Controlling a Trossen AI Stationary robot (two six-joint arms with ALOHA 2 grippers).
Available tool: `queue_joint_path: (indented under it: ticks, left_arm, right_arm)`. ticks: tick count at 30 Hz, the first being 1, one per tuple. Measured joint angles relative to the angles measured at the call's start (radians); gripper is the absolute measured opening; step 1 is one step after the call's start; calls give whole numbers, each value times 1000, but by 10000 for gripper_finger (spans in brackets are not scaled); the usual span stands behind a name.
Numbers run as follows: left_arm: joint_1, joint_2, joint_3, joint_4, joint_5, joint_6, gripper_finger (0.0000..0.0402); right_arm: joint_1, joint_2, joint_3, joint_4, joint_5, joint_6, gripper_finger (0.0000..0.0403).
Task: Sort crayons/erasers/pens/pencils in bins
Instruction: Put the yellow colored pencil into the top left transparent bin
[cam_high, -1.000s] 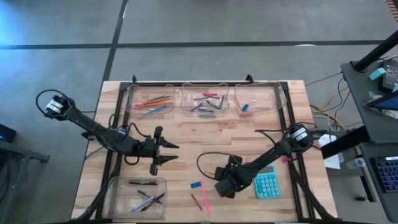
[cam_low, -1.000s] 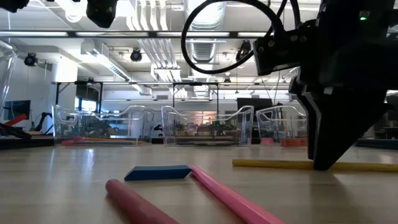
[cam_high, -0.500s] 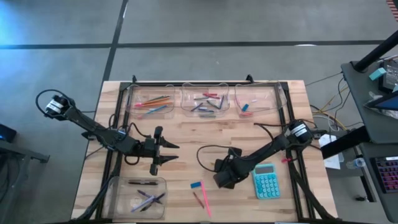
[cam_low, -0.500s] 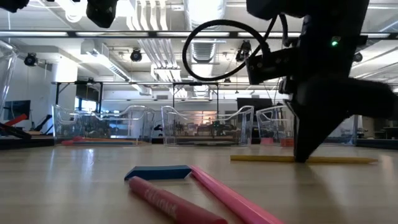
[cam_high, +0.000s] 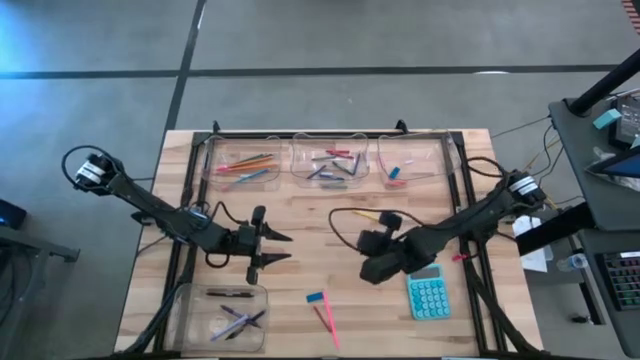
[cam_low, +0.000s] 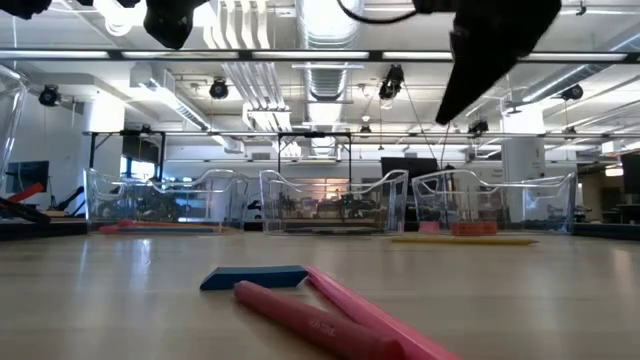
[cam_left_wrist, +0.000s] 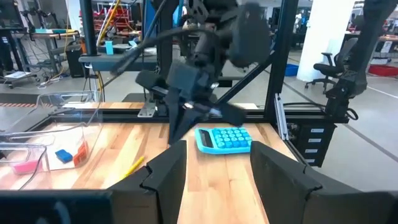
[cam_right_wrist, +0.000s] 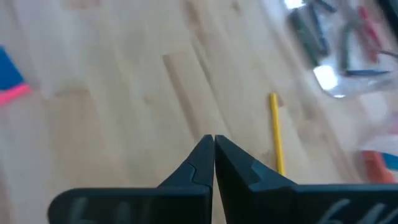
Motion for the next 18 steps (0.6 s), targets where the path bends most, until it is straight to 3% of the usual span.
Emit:
queue_joint_path:
  ticks: [3, 7, 13, 18]
  left_arm:
    - [0, 9, 8, 1, 0, 0, 164]
    - [0, 11, 8, 0, 0, 0, 164]
    - [0, 11, 9, 0, 0, 1, 164]
    - [0, 11, 8, 1, 0, 1, 164]
  right_arm:
    - [-24, -41, -68, -6, 46, 18, 9]
    - [-100, -134, -186, 22, 5, 41, 17]
    - [-246, -277, -423, 204, -163, -18, 82]
    - [-338, -393, -587, 322, -243, -81, 137]
